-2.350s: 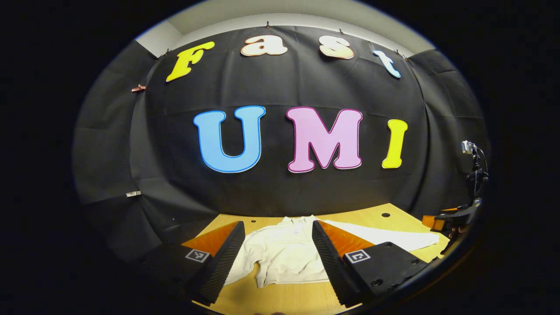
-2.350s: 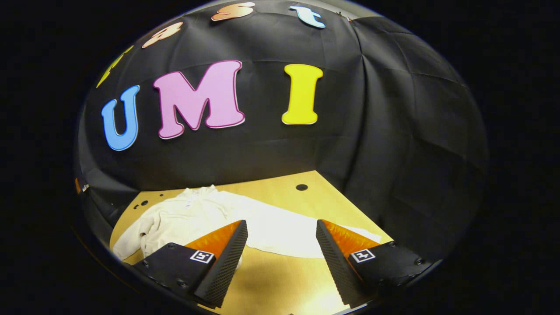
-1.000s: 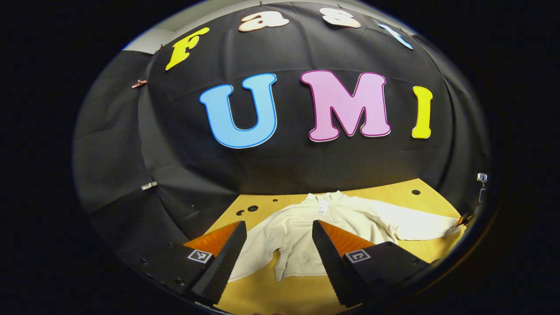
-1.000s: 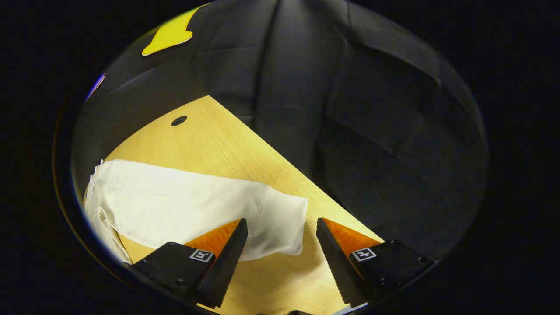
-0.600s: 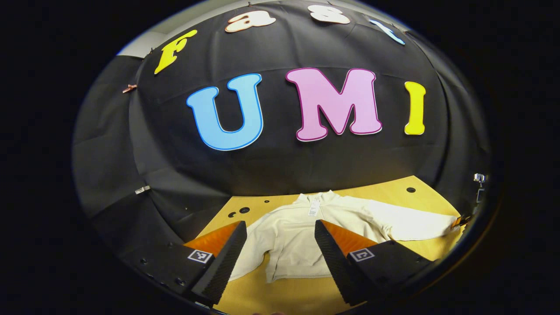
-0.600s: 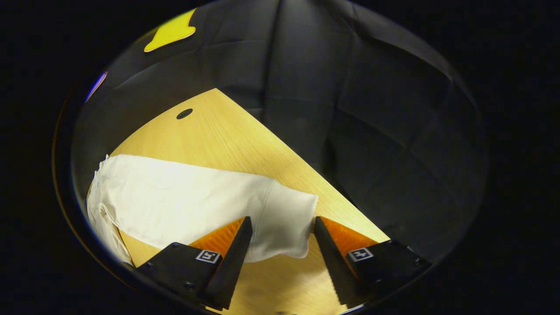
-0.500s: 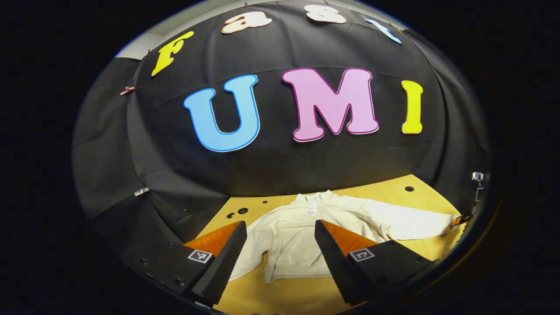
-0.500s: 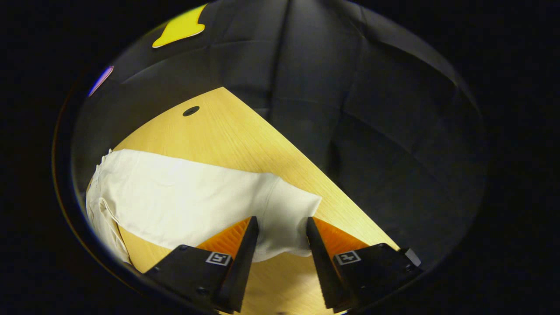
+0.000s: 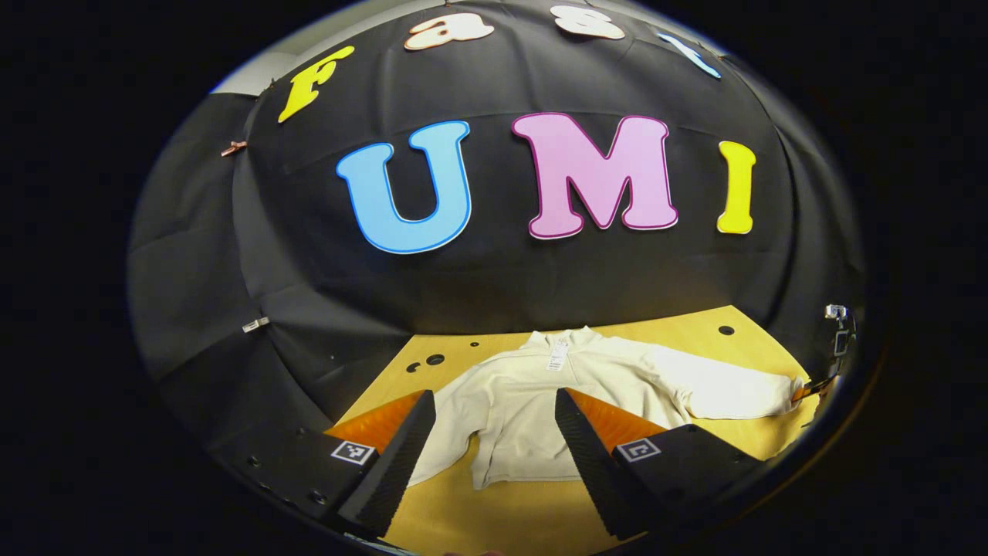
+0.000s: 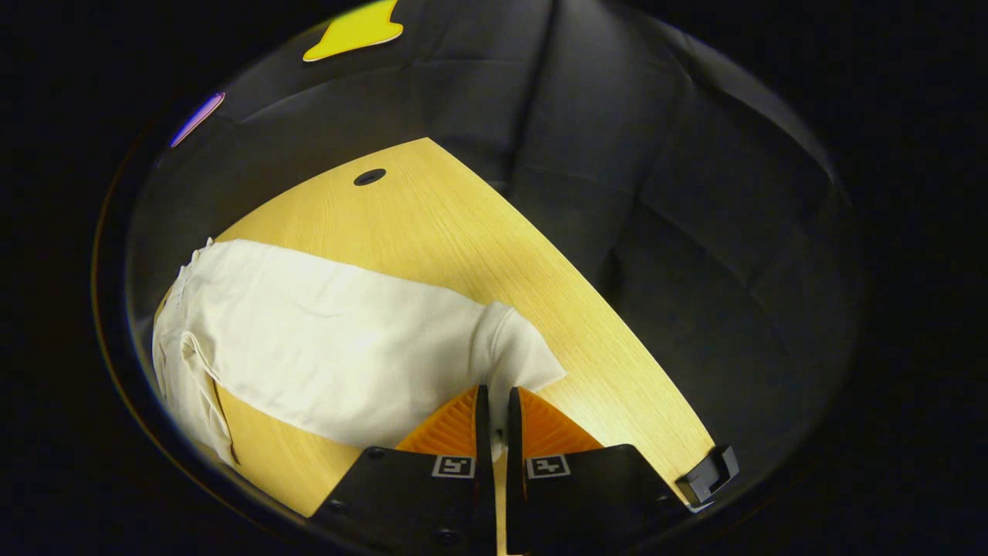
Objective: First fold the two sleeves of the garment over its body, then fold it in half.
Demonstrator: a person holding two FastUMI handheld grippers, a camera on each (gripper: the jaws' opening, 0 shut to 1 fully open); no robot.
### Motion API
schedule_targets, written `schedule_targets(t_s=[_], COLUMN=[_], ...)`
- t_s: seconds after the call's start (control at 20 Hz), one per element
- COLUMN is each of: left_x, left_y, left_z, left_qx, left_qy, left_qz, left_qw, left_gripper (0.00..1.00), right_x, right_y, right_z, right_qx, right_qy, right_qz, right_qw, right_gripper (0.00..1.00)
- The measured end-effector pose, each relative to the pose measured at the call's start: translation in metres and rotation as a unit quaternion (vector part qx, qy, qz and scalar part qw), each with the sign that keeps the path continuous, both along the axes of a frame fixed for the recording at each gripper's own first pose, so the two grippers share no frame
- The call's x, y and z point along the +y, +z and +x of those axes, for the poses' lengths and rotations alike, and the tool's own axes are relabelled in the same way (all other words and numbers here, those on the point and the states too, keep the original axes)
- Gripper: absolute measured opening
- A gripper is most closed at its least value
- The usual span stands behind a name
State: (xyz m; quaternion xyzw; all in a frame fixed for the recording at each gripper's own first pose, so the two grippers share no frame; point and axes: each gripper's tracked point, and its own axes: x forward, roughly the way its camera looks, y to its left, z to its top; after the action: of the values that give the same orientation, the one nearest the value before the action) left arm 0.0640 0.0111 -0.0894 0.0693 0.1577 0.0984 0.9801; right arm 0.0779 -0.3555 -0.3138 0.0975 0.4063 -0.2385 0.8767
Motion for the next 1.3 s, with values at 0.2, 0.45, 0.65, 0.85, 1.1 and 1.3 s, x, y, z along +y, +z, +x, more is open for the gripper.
schedule_targets(t_s=[0.2,0.45,0.65,0.85,1.1,1.3], left_x=[0.019,0.034,0.048,0.067,0.092,0.109], left_y=[-0.004,-0.006,-0.010,-0.015,-0.024,-0.028], left_z=[-0.005,-0.014,-0.022,-0.032,-0.048,-0.056], left_qx=[-0.003,-0.004,-0.008,-0.003,0.001,0.003], left_qy=[0.018,0.027,0.030,0.042,0.071,0.094], left_qz=[-0.016,-0.027,-0.031,-0.026,-0.036,-0.045], left_qw=[1.000,0.999,0.999,0.999,0.997,0.995], left_gripper=[0.98,0.98,0.98,0.98,0.98,0.98], right_x=[0.003,0.021,0.068,0.122,0.193,0.262], right_y=[0.035,0.096,0.135,0.166,0.191,0.196], right_z=[0.011,0.046,0.092,0.128,0.175,0.213], right_qx=[-0.018,-0.065,-0.098,-0.123,-0.132,-0.149], right_qy=[0.002,0.019,0.076,0.125,0.217,0.246], right_qz=[-0.021,-0.032,-0.037,-0.030,-0.056,-0.020], right_qw=[1.000,0.997,0.992,0.984,0.965,0.958], right_gripper=[0.10,0.09,0.09,0.09,0.09,0.09])
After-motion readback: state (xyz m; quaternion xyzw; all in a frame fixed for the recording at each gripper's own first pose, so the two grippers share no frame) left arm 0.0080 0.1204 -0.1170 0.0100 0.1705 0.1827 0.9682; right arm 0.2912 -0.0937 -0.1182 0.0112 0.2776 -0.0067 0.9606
